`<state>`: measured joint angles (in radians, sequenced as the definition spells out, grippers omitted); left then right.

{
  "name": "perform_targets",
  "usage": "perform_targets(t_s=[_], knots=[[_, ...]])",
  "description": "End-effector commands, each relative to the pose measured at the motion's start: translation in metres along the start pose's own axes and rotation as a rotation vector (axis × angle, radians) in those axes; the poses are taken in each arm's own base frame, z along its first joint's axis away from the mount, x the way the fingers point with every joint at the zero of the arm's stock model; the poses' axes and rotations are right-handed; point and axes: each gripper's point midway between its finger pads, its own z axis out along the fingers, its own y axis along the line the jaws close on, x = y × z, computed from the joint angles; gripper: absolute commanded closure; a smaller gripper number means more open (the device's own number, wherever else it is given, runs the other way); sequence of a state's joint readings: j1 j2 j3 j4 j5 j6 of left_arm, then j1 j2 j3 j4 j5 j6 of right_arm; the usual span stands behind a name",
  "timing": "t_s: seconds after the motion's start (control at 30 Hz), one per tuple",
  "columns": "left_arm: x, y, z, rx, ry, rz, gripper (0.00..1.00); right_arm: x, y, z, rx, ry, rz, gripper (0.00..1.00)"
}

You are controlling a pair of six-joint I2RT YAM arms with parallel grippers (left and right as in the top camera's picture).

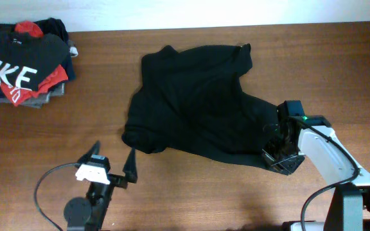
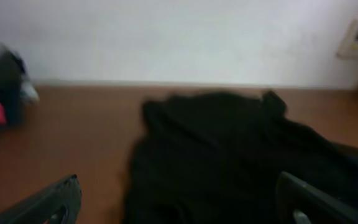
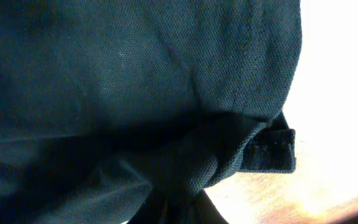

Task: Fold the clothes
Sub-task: 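Grasp the lower left hem of the shirt with the left gripper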

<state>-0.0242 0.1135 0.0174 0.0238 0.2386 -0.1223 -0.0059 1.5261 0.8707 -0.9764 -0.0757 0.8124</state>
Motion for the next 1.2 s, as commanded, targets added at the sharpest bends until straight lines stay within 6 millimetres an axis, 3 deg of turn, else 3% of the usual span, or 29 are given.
perform_targets(t_s=[0.0,0.17,0.3,0.47,0.6,0.73,1.0,1.17], knots=[[-0.005,-0.017,0.005,0.084,0.113,-0.102,0.01,-0.005,0.003,-0.003,-0.013,-0.008,0.010,0.89],[-0.052,-0.016,0.032,0.079,0.284,-0.005,0.01,-0.005,0.005,-0.003,-0.017,-0.011,0.010,0.89],[-0.061,-0.018,0.057,0.104,0.397,-0.037,0.01,-0.004,0.006,-0.003,-0.028,0.000,0.009,0.88],[-0.021,-0.012,0.079,0.115,0.561,-0.111,0.01,-0.001,0.006,-0.003,-0.026,0.011,0.010,0.88],[0.018,0.007,0.092,-0.064,0.682,-0.406,0.01,-0.002,0.006,-0.003,-0.027,0.010,0.010,0.88],[0.055,0.015,0.102,-0.130,0.820,-0.506,0.01,-0.002,0.006,-0.003,-0.027,0.010,0.010,0.88],[0.085,0.059,0.101,-0.436,0.971,-0.500,0.01,-0.002,0.006,-0.003,-0.028,0.009,0.010,0.88],[0.107,0.065,0.104,-0.466,1.025,-0.501,0.01,-0.002,0.007,-0.003,-0.030,0.007,0.010,0.88]])
